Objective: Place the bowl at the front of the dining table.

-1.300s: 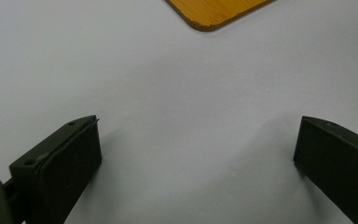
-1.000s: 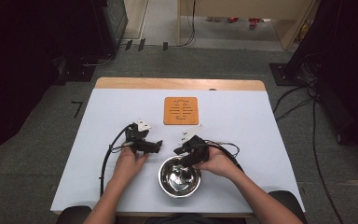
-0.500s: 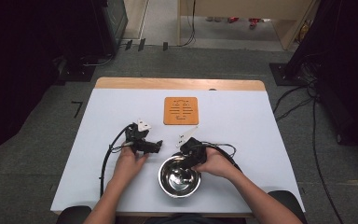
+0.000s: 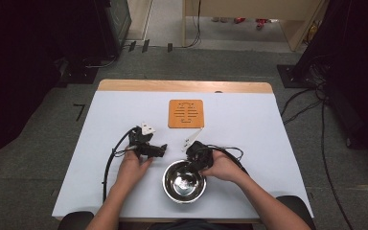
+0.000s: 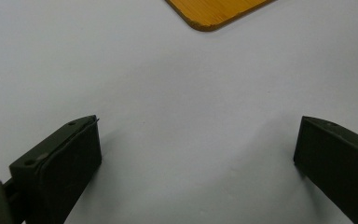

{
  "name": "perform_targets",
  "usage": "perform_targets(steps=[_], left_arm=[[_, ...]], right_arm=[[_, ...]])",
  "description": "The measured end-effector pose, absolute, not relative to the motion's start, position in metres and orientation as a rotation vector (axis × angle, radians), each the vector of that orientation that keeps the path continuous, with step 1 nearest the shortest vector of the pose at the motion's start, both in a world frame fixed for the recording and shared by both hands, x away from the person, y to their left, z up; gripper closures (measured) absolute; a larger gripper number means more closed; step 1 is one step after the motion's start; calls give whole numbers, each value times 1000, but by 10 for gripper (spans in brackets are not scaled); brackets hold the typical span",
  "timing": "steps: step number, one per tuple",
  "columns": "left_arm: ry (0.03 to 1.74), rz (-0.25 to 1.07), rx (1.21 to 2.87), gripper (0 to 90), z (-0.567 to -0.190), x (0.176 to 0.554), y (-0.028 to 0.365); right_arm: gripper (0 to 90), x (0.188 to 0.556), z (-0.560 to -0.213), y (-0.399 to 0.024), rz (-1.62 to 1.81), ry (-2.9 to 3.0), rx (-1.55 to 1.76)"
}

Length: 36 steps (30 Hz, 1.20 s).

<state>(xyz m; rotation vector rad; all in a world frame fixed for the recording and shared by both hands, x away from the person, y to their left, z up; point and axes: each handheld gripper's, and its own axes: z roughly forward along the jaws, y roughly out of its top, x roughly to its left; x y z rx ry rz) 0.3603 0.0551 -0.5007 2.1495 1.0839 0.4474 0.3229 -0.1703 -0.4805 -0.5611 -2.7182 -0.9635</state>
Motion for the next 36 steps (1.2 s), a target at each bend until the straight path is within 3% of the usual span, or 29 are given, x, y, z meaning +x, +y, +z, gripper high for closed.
perform_targets(steps=[13, 36], left_arm=[[1084, 448, 2150, 5, -501, 360, 55], [1084, 448, 2150, 5, -501, 360, 55]], right_arm=[[860, 325, -470, -181, -899, -2735, -521], [877, 328, -472, -181, -853, -2644, -577]])
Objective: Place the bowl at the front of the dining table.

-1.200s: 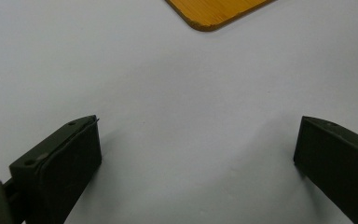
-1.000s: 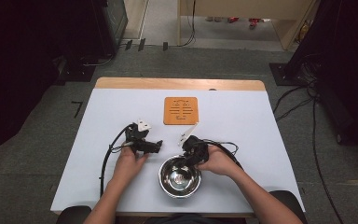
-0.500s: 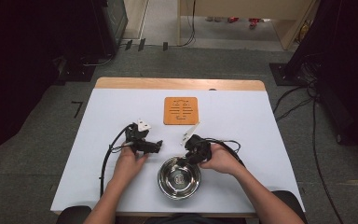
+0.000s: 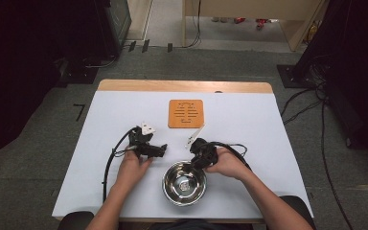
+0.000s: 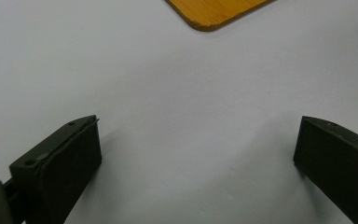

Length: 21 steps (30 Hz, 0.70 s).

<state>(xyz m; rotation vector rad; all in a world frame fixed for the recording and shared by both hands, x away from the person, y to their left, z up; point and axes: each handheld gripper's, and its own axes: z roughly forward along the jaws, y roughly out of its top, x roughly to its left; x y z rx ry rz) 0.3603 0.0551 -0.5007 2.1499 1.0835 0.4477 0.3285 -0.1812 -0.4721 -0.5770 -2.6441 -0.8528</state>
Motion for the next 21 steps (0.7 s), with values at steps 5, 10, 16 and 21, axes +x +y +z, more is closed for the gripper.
perform_targets(steps=[5, 10, 16, 21], left_arm=[[1083, 448, 2150, 5, -501, 360, 55], [1084, 447, 2150, 5, -501, 360, 55], [1087, 447, 2142, 5, -501, 360, 55], [1086, 447, 2144, 5, -501, 360, 55]], right_arm=[[874, 329, -471, -181, -843, -2629, -625], [875, 331, -471, -183, -840, -2599, -664], [875, 334, -467, -187, -862, -2581, -707], [875, 337, -466, -191, -876, -2574, -734]])
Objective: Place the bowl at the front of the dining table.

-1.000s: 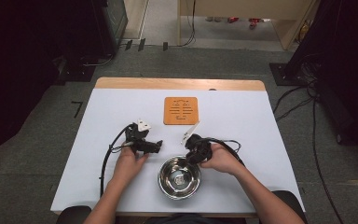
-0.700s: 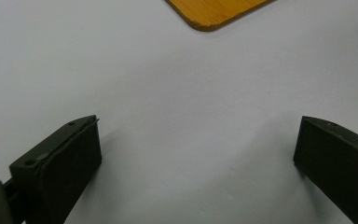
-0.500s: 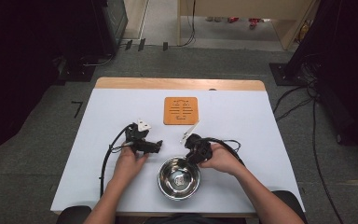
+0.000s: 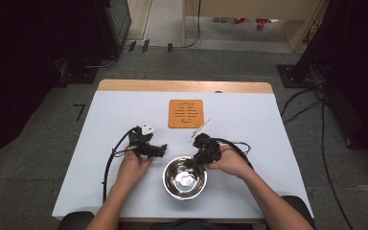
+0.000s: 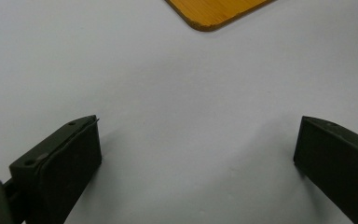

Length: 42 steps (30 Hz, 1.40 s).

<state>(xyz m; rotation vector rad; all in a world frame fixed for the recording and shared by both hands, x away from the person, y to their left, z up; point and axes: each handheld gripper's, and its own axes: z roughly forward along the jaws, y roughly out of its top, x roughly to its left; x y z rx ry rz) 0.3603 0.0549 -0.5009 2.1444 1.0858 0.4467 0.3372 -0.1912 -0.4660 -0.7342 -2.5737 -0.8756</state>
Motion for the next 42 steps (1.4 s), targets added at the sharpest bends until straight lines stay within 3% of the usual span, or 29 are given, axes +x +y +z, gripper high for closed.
perform_targets(steps=[42], left_arm=[[1082, 448, 2150, 5, -501, 360, 55]], right_arm=[[874, 354, -463, -215, -914, -2570, -1003]])
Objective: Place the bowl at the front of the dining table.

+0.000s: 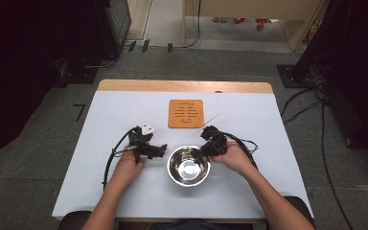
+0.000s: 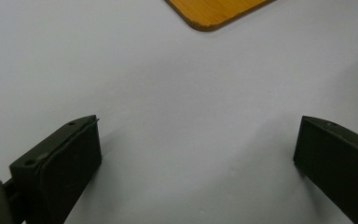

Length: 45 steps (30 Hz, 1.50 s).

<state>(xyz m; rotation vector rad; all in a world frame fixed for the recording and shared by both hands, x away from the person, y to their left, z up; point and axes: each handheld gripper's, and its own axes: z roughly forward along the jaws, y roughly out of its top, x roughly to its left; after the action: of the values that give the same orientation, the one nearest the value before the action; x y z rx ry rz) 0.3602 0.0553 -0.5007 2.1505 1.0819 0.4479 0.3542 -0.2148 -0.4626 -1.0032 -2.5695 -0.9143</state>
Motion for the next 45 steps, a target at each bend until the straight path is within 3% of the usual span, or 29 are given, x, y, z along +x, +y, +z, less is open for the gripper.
perform_targets(steps=[45], left_arm=[[1081, 445, 2152, 5, -501, 361, 55]], right_arm=[[873, 382, -464, -236, -1044, -2471, -1305]])
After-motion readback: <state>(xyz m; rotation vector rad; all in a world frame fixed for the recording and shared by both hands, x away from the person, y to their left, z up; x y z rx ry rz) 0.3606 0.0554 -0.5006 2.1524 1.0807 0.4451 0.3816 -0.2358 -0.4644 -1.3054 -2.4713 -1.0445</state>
